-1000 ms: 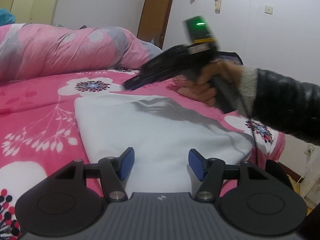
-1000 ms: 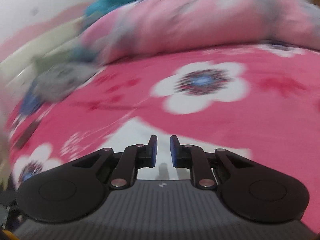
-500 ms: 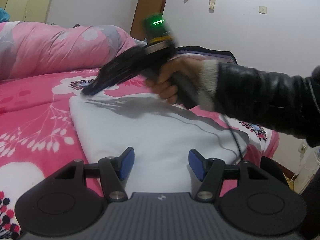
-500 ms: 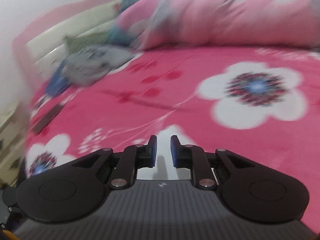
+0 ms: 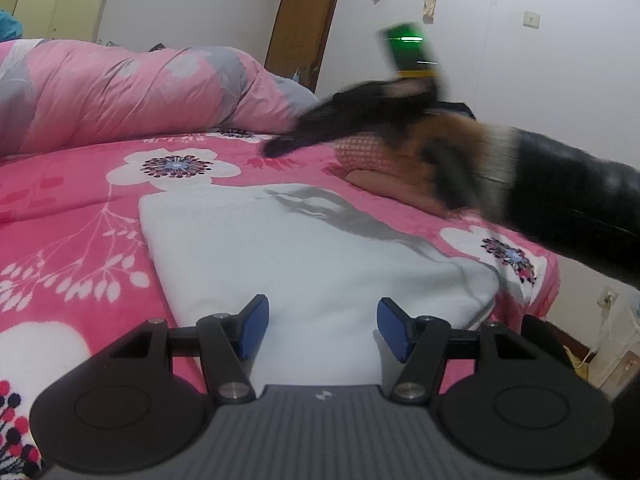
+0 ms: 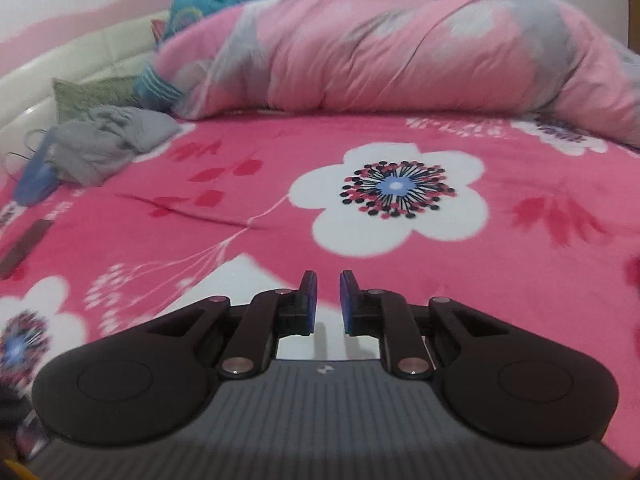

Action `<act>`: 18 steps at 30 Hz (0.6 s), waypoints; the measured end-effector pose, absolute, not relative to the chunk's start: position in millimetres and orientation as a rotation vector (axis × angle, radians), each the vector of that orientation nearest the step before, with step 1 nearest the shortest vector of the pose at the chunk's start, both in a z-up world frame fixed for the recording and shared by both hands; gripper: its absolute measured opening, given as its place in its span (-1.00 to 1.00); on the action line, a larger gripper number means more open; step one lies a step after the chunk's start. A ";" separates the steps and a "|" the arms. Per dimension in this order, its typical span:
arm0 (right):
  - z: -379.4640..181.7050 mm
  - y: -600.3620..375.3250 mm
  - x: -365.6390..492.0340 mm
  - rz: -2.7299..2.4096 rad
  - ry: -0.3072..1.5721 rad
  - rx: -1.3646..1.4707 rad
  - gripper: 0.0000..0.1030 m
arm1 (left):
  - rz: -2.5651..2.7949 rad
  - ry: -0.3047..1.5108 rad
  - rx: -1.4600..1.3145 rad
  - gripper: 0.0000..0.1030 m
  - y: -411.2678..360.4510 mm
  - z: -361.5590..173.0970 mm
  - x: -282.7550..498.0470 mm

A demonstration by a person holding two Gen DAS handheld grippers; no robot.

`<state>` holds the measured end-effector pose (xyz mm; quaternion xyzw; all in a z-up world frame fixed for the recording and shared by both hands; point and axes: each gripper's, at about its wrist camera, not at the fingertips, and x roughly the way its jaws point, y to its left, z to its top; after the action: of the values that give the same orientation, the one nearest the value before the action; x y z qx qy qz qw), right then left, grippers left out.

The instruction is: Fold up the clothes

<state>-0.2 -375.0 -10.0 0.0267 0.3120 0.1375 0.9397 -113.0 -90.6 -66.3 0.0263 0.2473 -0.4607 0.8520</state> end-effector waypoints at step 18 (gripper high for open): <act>-27.9 -395.0 -220.9 -0.129 0.546 0.298 -0.42 | -0.682 0.660 0.150 0.57 -112.8 -30.6 -139.6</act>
<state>-220.9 -395.0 -27.9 0.1463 0.2683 -0.0633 0.9501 -139.6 -112.8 -30.6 0.0723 0.3173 -0.3280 0.8869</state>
